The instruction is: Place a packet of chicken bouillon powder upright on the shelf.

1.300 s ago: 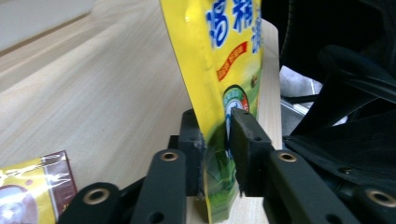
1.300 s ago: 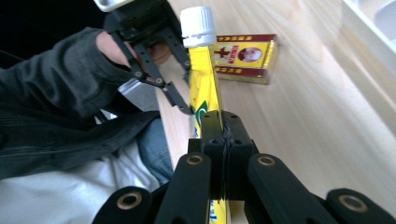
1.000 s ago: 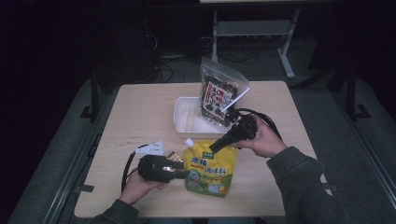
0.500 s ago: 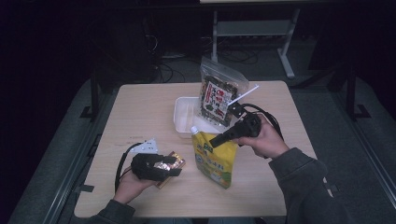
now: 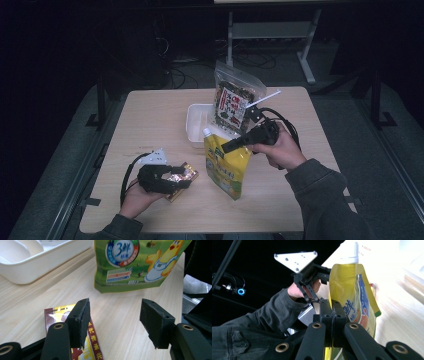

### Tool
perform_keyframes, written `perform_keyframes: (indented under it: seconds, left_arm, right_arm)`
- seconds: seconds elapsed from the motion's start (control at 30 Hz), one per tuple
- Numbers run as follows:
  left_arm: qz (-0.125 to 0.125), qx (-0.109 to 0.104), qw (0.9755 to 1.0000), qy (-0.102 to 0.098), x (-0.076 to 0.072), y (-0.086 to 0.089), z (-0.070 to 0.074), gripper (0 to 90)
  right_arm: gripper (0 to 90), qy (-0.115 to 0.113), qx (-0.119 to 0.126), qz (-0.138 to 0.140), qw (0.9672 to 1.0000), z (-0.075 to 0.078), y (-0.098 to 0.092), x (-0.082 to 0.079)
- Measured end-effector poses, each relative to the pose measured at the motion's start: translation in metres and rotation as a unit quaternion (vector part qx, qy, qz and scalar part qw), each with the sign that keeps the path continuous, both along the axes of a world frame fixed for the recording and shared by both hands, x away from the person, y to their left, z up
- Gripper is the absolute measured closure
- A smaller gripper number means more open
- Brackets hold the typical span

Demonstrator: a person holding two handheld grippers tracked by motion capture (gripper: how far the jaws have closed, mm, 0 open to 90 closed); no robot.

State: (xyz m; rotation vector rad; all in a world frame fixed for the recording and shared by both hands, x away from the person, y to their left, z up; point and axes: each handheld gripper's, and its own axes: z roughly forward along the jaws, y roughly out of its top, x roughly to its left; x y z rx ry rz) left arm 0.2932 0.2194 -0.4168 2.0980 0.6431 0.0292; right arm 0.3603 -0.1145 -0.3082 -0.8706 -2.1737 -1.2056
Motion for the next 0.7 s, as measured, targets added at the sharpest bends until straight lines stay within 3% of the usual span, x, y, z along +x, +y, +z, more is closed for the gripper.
perform_keyframes:
  seconds: [0.37, 0.5, 0.7]
  left_arm:
    - [0.012, 0.004, 0.9999, 0.001, 0.000, 0.004, -0.002, 38.8]
    - [0.015, 0.005, 0.9999, -0.001, 0.000, 0.005, -0.001, 38.5]
    - [0.020, 0.008, 0.9998, -0.003, 0.001, 0.008, -0.001, 38.0]
  right_arm:
    - [89.5, 0.009, 0.048, -0.042, 0.9980, 0.008, -0.001, 0.005]
    - [89.5, 0.005, 0.069, -0.069, 0.9952, 0.015, 0.001, 0.009]
    - [89.5, -0.001, 0.074, -0.086, 0.9935, 0.023, 0.008, 0.016]
